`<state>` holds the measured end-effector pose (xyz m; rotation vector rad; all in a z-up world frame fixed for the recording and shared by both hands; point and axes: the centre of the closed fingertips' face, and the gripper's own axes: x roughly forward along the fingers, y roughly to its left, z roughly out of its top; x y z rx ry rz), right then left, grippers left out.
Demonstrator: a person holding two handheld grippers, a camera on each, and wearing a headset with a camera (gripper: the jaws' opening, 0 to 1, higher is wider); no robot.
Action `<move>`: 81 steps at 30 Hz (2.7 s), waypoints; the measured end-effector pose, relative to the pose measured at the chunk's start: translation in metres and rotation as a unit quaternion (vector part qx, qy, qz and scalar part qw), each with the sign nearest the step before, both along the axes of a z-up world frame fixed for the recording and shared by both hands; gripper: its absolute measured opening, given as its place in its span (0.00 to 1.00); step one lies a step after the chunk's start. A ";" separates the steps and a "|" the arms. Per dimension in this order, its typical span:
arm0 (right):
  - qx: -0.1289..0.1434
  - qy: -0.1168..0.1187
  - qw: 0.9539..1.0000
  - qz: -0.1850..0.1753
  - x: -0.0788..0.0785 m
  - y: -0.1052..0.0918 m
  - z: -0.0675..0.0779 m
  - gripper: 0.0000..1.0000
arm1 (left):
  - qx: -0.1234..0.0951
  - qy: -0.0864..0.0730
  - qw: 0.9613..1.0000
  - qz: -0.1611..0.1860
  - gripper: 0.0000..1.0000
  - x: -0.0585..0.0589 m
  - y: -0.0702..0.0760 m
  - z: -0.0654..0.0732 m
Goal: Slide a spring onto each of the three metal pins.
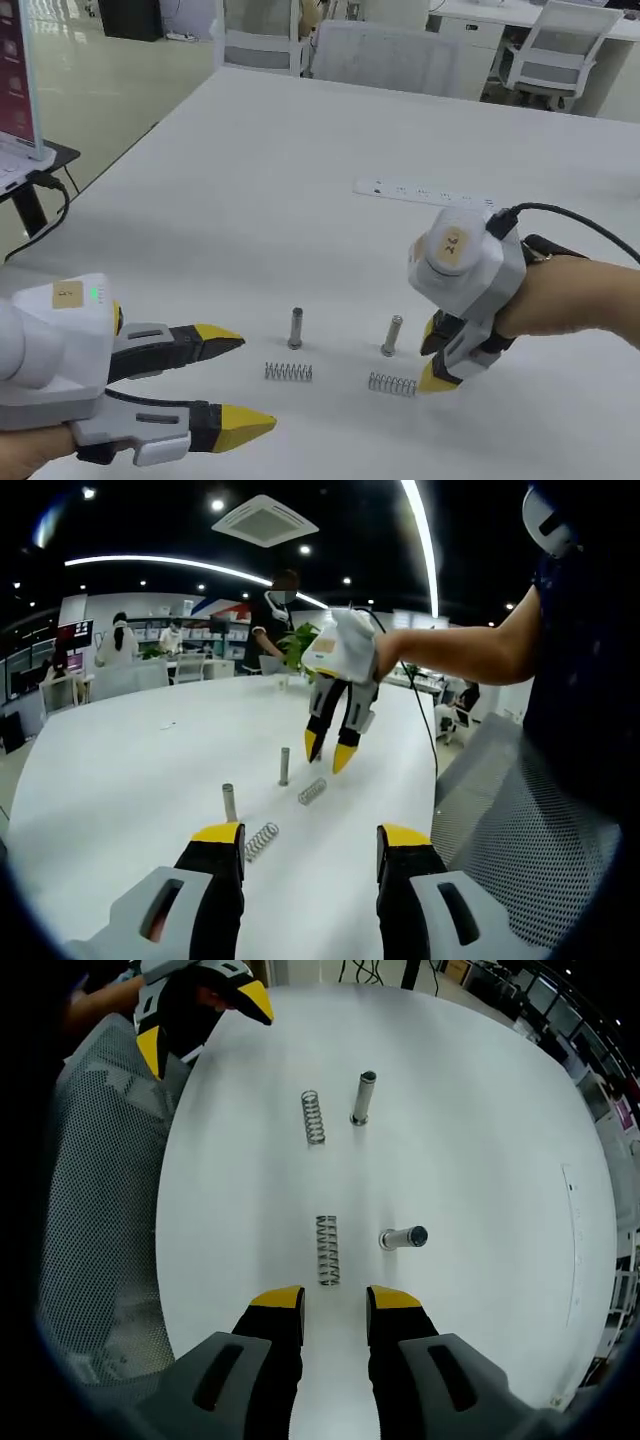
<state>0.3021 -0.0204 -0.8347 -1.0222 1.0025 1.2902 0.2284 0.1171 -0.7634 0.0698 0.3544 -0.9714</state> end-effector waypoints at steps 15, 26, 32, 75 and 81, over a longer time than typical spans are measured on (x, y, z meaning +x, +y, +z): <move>-0.002 0.008 1.000 0.004 -0.002 0.006 -0.016 0.17 | 0.000 0.003 1.000 0.000 0.46 0.001 -0.002 -0.001; -0.009 0.012 1.000 0.009 -0.005 0.006 -0.027 0.13 | -0.001 0.006 1.000 -0.001 0.45 0.003 -0.002 -0.003; -0.010 0.006 1.000 0.011 -0.003 0.006 -0.028 0.10 | -0.001 0.007 1.000 -0.001 0.45 0.003 -0.003 -0.003; 0.014 0.020 1.000 0.016 -0.048 -0.003 0.048 0.08 | 0.029 0.000 0.989 -0.148 0.35 0.007 -0.086 -0.003; 0.019 0.018 0.999 0.023 -0.055 0.001 0.057 0.08 | 0.029 -0.012 0.986 -0.164 0.31 0.009 -0.097 0.004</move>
